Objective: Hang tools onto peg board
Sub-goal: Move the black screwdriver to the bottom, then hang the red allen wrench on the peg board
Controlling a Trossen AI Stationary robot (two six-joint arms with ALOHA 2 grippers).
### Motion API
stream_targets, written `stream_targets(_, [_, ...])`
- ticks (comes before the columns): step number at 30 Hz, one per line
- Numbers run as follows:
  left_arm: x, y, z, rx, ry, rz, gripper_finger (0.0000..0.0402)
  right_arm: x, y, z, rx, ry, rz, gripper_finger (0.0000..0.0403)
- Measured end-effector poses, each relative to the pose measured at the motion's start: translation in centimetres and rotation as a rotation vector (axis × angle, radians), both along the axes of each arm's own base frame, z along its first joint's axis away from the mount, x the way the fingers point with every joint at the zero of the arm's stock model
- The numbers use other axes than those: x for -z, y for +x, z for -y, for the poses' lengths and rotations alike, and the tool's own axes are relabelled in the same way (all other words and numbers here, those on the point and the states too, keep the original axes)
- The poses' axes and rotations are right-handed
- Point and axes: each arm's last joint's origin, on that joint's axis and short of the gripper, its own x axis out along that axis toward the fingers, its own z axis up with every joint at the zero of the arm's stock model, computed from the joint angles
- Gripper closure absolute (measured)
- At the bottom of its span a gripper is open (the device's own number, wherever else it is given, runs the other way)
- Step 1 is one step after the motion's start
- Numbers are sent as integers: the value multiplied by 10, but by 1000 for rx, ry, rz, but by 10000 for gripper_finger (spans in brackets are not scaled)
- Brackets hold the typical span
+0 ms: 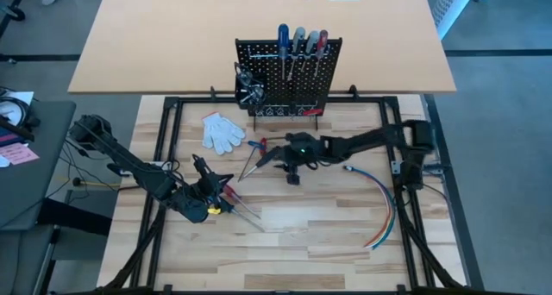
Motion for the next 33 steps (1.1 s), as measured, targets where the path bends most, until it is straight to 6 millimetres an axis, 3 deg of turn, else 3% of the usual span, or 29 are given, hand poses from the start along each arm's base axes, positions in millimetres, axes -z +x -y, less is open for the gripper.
stream_targets(3, [0, 0, 0, 0, -1, 2, 402, 16, 9, 20, 46, 2, -29, 240])
stream_targets(8, [0, 0, 0, 0, 3, -3, 401, 11, 20, 46, 95, -9, -24, 182])
stream_targets(13, [1, 0, 0, 1, 6, -7, 402, 9, 20, 54, 121, 1, -25, 168])
stream_targets(16, [1, 0, 0, 1, 6, -8, 402, 15, 15, 53, 154, 69, -100, 171])
stream_targets(19, [1, 0, 0, 0, 5, -8, 401, 21, 12, 44, 78, 126, -173, 175])
stream_targets(25, [1, 0, 0, 1, 4, -7, 402, 9, 18, 15, -103, 109, -136, 182])
stream_targets(29, [0, 0, 0, 1, 4, -7, 402, -1, 22, 20, 21, -5, -74, 182])
stream_targets(33, [0, 0, 0, 2, 3, -7, 402, 8, 25, 34, 140, -23, -52, 182])
